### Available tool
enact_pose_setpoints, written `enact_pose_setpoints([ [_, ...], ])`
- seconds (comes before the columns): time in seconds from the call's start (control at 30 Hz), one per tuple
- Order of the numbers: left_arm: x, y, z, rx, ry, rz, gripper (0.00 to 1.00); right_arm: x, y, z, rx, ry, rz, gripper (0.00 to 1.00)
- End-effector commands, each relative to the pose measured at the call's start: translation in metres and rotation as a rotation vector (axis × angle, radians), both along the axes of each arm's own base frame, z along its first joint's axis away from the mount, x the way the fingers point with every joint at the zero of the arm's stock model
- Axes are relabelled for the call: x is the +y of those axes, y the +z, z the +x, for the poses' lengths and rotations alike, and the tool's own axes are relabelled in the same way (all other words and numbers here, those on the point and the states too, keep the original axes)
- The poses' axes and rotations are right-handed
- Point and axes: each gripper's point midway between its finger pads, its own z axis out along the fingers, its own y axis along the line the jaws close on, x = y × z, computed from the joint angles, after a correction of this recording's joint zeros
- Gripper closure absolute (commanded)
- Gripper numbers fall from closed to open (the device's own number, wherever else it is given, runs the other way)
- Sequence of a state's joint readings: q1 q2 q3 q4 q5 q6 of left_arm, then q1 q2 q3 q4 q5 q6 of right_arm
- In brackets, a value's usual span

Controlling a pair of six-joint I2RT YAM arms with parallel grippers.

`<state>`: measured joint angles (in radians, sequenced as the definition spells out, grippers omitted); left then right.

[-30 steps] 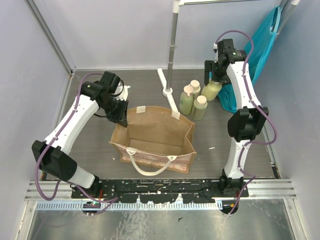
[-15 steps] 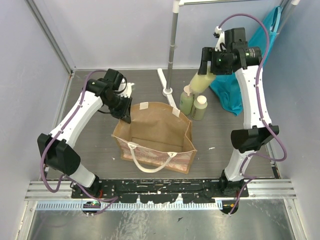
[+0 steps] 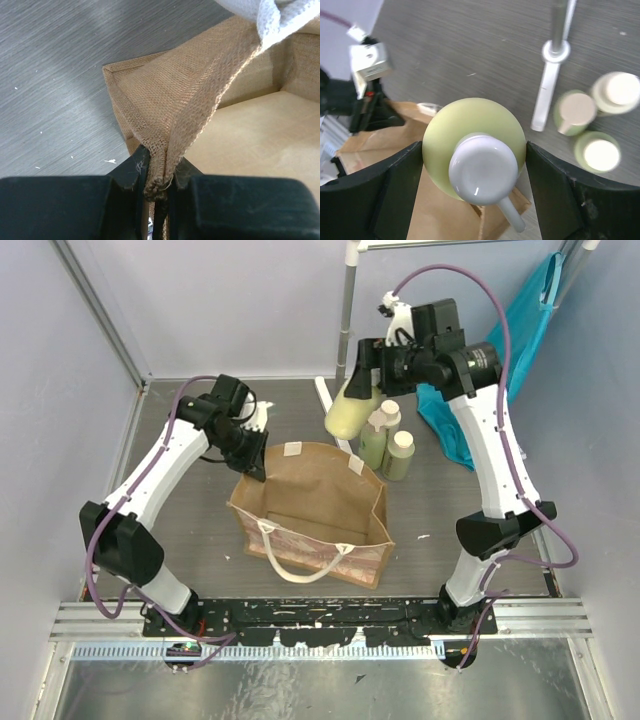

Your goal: Place the personal care products into the canvas bag

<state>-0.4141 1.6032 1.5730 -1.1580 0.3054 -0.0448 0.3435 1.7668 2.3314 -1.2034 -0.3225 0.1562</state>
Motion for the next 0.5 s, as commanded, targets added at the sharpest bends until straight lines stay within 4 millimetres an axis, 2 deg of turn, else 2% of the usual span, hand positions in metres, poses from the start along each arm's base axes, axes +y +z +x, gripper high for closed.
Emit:
enact_pose_setpoints([
  [0.0,-0.009,0.004,0.017,-0.051,-0.033,-0.025,1.0,0.045,0.079,-0.03,-0.208,0.14,0.185,0.84],
  [0.27,-0.012,0.009,0.025,-0.071,-0.046,-0.027,1.0,0.095,0.039,-0.064,-0.09,0.268,0.129,0.84],
  [0.47,-0.012,0.013,0.027,-0.077,-0.043,-0.028,1.0,0.101,0.0,-0.077,-0.014,0.289,0.045,0.84],
])
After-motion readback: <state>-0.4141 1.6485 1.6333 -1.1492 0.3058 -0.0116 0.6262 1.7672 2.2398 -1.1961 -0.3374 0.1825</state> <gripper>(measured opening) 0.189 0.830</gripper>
